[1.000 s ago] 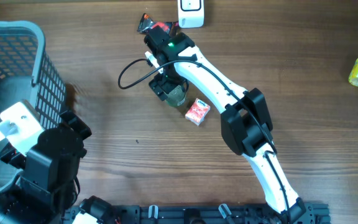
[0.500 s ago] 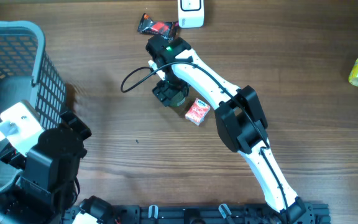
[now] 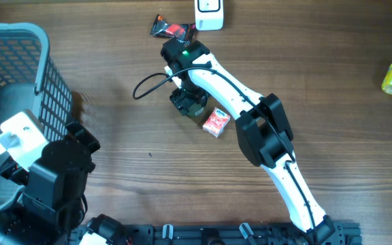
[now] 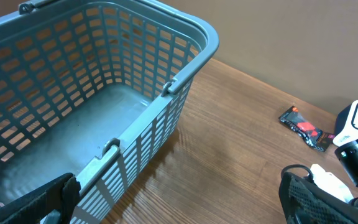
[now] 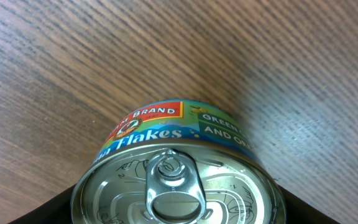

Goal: Scan the item barcode
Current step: 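Lift the tin can and carry it toward the scanner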

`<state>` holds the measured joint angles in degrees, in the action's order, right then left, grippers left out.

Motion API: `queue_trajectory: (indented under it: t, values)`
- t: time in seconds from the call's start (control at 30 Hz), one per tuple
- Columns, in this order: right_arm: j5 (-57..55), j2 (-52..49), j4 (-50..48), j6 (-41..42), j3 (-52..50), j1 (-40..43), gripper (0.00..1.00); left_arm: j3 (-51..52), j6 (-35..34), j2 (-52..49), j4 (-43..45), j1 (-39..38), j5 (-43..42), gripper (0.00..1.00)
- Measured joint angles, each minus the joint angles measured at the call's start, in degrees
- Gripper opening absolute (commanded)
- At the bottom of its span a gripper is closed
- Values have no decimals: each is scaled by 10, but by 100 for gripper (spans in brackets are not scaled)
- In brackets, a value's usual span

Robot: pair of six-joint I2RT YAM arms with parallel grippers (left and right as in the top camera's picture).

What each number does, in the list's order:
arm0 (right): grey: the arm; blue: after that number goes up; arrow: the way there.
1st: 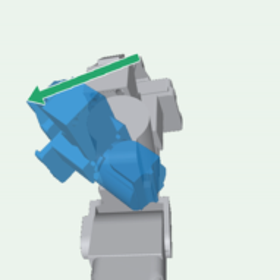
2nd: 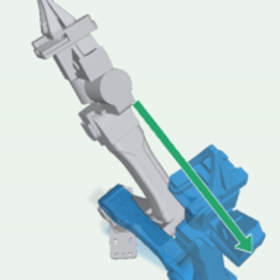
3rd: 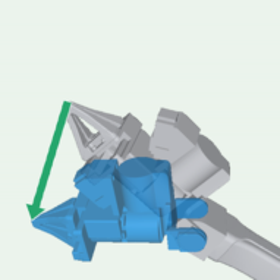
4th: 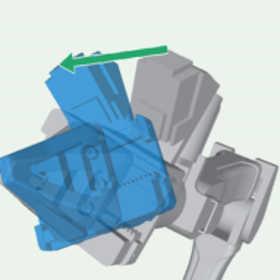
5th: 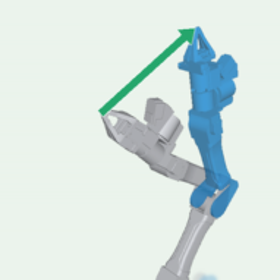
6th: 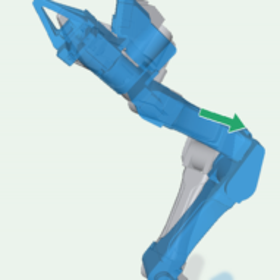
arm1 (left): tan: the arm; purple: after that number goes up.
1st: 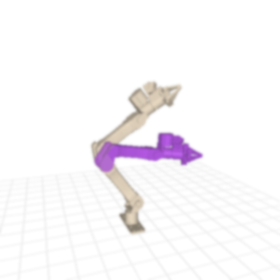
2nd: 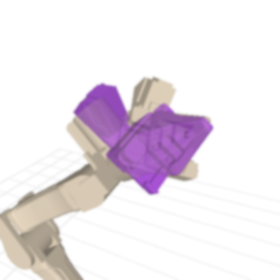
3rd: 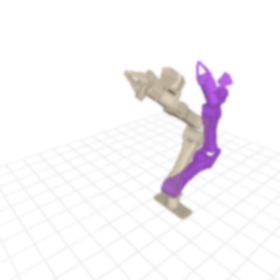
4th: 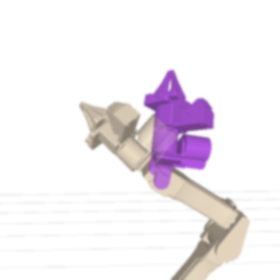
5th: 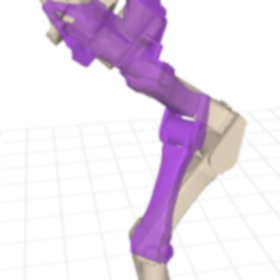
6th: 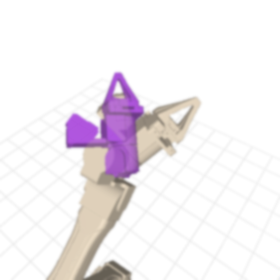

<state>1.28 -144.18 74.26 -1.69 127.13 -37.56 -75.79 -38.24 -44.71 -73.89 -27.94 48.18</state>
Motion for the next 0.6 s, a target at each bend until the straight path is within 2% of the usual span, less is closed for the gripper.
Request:
queue_trajectory:
  t: [0.17,0.33,0.6]
  values:
    - [2,0,0,26,0,0,78,0,0,0,-1,0,0,100]
    - [6,0,20,58,0,0,72,0,0,0,-1,0,0,100]
    - [21,-1,88,108,23,5,72,0,0,0,-1,0,0,100]
